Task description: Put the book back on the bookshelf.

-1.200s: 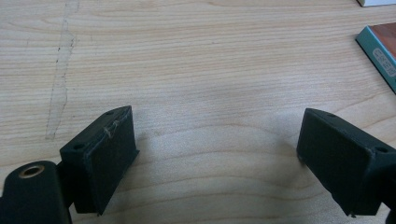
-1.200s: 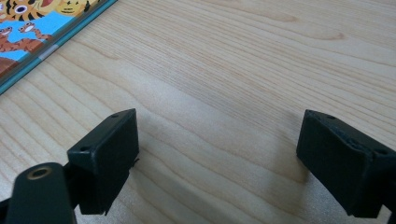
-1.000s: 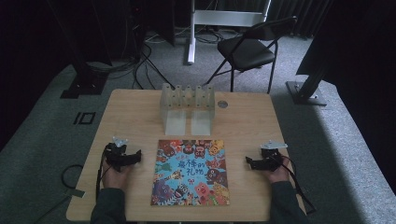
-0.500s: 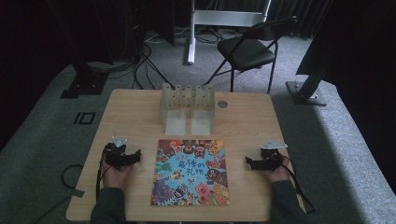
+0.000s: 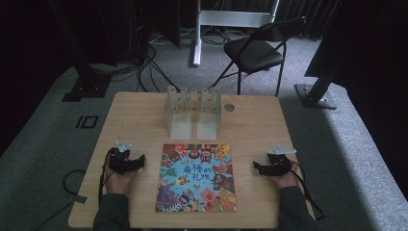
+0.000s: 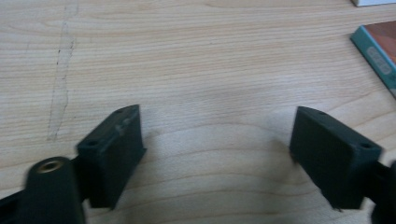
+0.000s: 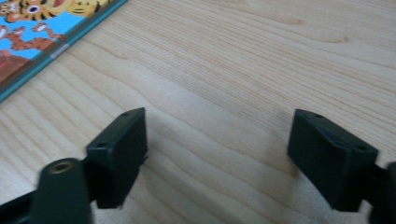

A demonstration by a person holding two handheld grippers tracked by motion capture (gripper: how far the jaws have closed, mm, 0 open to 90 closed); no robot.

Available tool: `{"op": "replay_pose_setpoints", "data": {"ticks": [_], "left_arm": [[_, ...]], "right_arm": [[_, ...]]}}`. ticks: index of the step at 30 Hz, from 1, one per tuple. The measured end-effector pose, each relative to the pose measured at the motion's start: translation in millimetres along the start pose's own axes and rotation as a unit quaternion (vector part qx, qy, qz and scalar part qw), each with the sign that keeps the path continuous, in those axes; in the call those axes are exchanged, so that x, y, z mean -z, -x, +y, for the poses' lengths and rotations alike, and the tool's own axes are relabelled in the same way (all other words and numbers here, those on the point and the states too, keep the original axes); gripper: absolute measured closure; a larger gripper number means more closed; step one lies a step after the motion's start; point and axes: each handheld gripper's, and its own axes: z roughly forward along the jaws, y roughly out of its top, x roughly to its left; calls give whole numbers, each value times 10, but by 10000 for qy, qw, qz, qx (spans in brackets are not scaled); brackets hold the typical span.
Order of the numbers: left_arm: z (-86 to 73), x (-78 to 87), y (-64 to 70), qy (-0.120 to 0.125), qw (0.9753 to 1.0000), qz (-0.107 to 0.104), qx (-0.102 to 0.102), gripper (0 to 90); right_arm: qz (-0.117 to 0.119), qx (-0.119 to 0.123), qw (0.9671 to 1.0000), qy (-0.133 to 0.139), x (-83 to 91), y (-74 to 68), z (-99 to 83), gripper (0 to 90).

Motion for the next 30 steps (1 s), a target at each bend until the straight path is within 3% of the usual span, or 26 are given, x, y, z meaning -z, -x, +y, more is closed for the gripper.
{"op": "replay_pose_setpoints", "data": {"ticks": [4,7,11,17,23,30], "left_arm": [[1,16,4,-29,10000,-25,-22,255],[-6,41,24,-15,9999,-53,-92,343],[-8,80,59,-25,9997,-151,-200,343],[13,205,149,299,9981,-422,-322,343],[16,280,235,385,9964,-640,-398,321],[-8,355,379,484,9927,-910,-621,298]], "right_arm": [[-25,35,9999,167,70,-51,56,235],[-9,142,9996,230,109,-116,108,237],[3,265,9992,298,131,-193,179,239],[62,362,9986,385,162,-259,284,244],[152,451,9981,399,150,-314,363,228],[291,637,9968,381,95,-414,505,209]]}}
